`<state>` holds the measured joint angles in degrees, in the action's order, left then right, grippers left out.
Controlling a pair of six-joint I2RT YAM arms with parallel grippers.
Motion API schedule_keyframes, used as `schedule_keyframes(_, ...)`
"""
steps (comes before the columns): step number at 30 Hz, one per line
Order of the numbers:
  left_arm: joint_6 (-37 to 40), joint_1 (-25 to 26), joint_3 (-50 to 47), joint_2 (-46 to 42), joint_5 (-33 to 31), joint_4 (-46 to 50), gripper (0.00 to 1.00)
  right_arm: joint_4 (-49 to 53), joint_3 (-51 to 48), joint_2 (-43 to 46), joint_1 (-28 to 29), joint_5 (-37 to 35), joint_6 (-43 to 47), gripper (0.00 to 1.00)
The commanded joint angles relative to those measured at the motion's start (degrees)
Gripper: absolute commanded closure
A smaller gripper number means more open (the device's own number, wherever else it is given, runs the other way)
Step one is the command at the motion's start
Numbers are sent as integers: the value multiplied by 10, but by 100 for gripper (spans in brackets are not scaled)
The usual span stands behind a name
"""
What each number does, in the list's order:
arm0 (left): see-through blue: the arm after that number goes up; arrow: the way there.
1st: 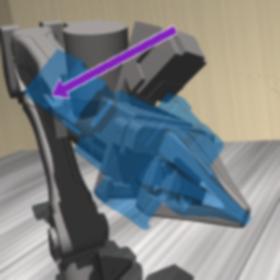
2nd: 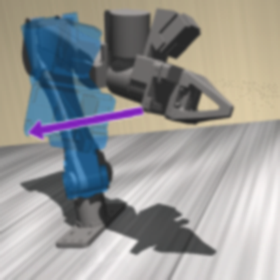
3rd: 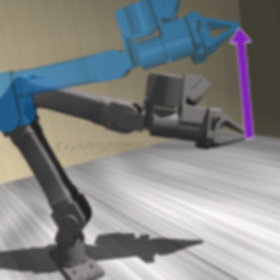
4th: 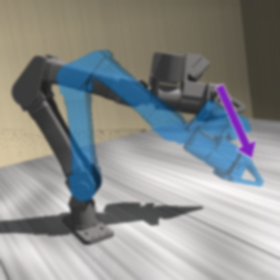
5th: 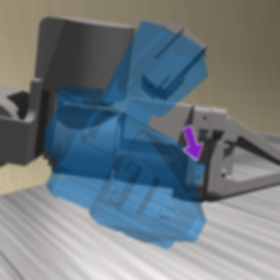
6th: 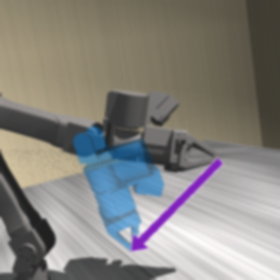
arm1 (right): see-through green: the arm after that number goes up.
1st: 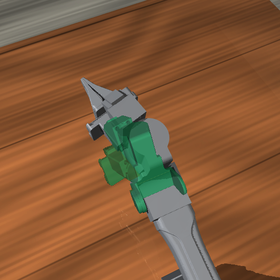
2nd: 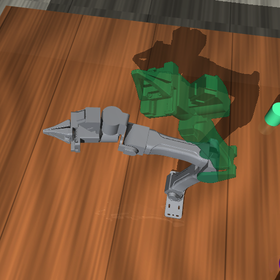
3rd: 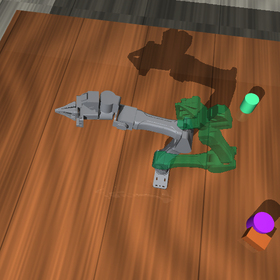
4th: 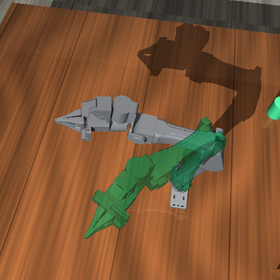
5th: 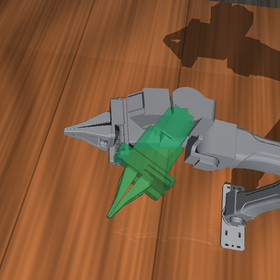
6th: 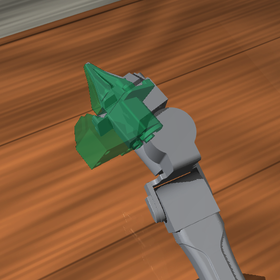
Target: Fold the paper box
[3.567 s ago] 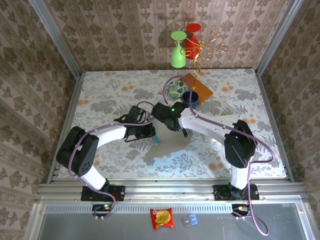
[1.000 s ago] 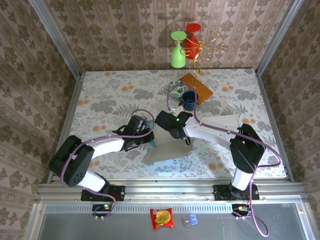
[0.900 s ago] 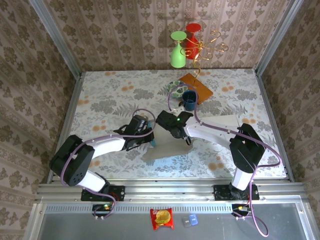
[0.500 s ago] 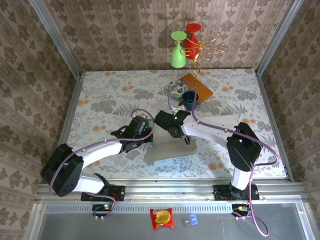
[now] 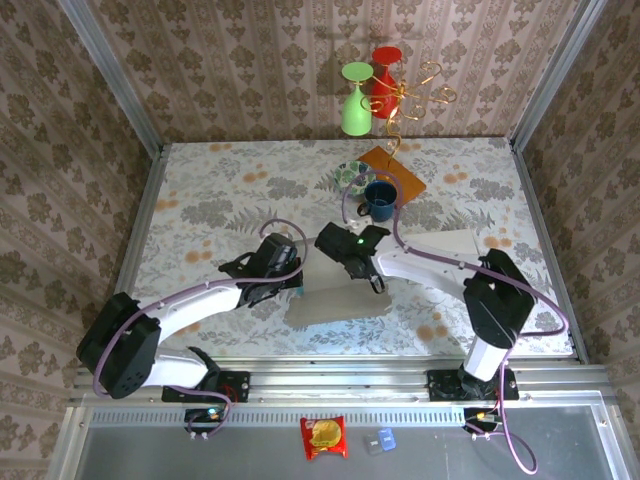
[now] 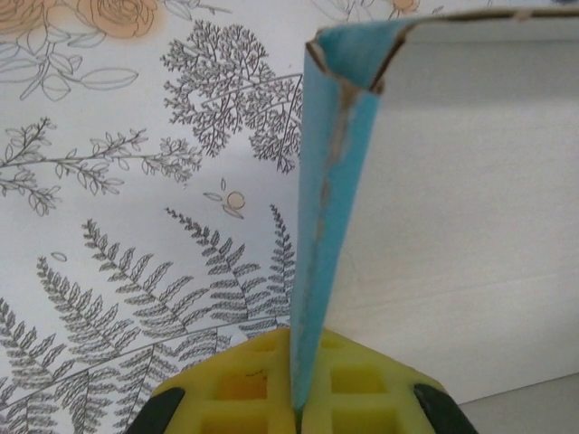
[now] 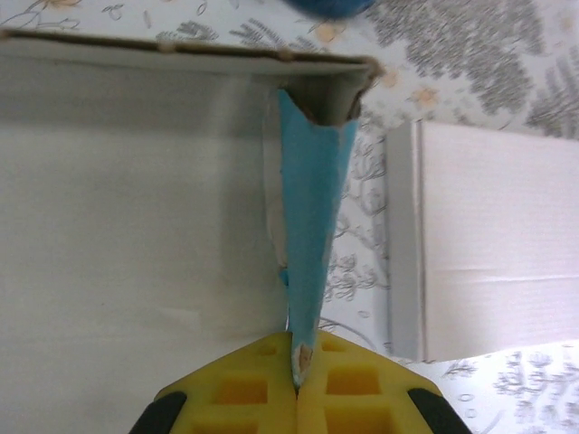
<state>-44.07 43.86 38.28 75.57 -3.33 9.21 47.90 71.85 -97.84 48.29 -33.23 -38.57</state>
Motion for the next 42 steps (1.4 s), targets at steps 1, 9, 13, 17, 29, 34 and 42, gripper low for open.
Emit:
schedule_keyframes(1,18,1,7,-13,-30,41,100,-59,-33,21,-27,86,25,98)
schedule_keyframes(9,40,10,25,-3,-59,102,100,-98,-72,13,-48,137,24,94)
schedule_keyframes(13,38,29,31,3,-82,115,100,-119,-91,12,-55,148,22,91)
schedule_keyframes(17,34,39,30,-1,-96,120,100,-139,-108,18,-57,160,22,87)
schedule_keyframes(29,33,41,35,1,-100,122,100,-156,-130,13,-59,177,10,74)
schedule_keyframes(34,32,44,35,2,-100,122,100,-148,-127,11,-59,166,4,79)
schedule_keyframes(42,30,45,36,0,-104,124,100,-25,-70,-31,-45,68,-41,99)
